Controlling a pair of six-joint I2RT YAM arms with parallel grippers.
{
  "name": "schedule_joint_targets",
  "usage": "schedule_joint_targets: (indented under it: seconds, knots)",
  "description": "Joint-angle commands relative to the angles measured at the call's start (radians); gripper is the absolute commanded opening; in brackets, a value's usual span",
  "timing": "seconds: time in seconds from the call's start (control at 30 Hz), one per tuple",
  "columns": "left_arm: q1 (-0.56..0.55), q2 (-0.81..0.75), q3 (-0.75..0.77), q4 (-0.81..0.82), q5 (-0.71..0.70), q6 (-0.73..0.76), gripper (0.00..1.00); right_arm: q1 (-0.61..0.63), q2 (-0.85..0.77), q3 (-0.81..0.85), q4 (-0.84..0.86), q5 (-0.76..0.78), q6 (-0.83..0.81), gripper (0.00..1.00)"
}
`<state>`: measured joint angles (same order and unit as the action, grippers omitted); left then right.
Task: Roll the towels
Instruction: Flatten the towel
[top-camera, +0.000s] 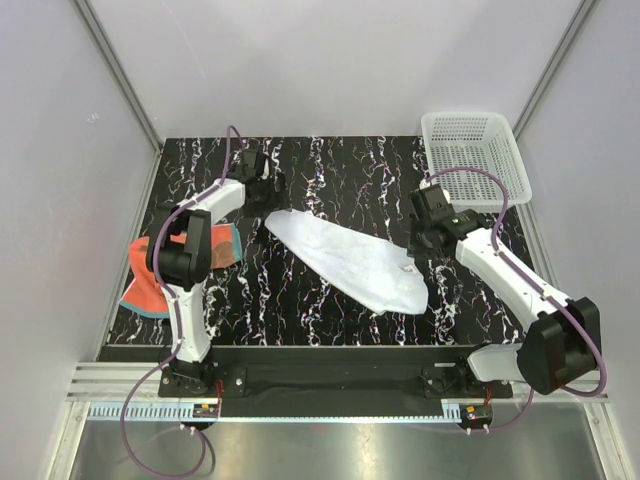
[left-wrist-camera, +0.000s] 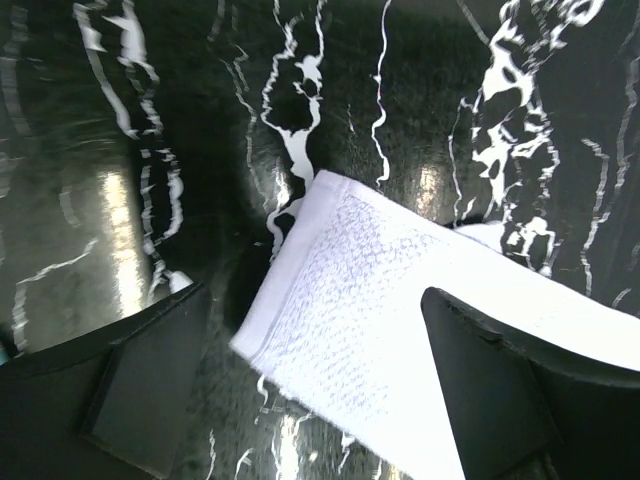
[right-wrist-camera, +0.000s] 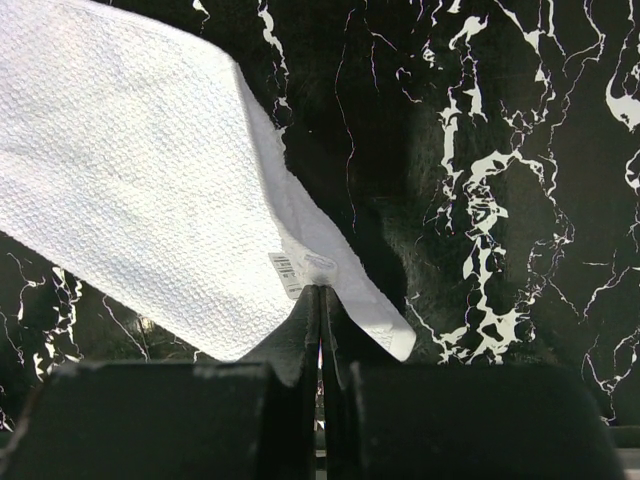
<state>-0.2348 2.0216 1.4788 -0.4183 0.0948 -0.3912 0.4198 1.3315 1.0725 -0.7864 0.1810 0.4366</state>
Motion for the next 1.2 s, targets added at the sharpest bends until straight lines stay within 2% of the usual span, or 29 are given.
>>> schedule_joint_targets:
  seconds: [0.0, 0.2, 0.4, 0.43, 0.67, 0.73, 0.93, 1.07, 1.17]
  knots:
    - [0.002, 0.032, 0.069, 0.027, 0.025, 0.02, 0.91, -0.001, 0.005, -0.005, 0.03, -0.006, -0.021, 0.0]
    - [-0.005, 0.088, 0.12, 0.03, 0.005, 0.032, 0.91, -0.003, 0.02, 0.0, 0.039, -0.014, -0.024, 0.0]
    - [-0.006, 0.127, 0.143, 0.038, 0.033, 0.045, 0.65, -0.001, 0.04, 0.003, 0.049, -0.012, -0.03, 0.0]
    - [-0.006, 0.129, 0.14, 0.044, 0.034, 0.046, 0.52, -0.003, 0.044, 0.003, 0.05, -0.012, -0.03, 0.0]
    - [-0.006, 0.127, 0.127, 0.053, 0.039, 0.051, 0.09, -0.001, 0.06, 0.006, 0.058, -0.017, -0.032, 0.0]
    - [-0.006, 0.123, 0.129, 0.052, 0.036, 0.049, 0.0, -0.001, 0.066, 0.007, 0.058, -0.017, -0.032, 0.0]
    - [-0.006, 0.048, 0.14, 0.012, 0.019, 0.045, 0.0, -0.003, 0.064, 0.043, 0.035, 0.014, -0.041, 0.0]
    - [-0.009, -0.13, 0.051, 0.007, 0.01, 0.029, 0.0, -0.003, 0.023, 0.115, -0.002, 0.034, -0.044, 0.0]
    - [-0.015, -0.361, -0.084, 0.016, -0.013, 0.018, 0.0, -0.001, -0.046, 0.142, -0.023, 0.034, -0.033, 0.0]
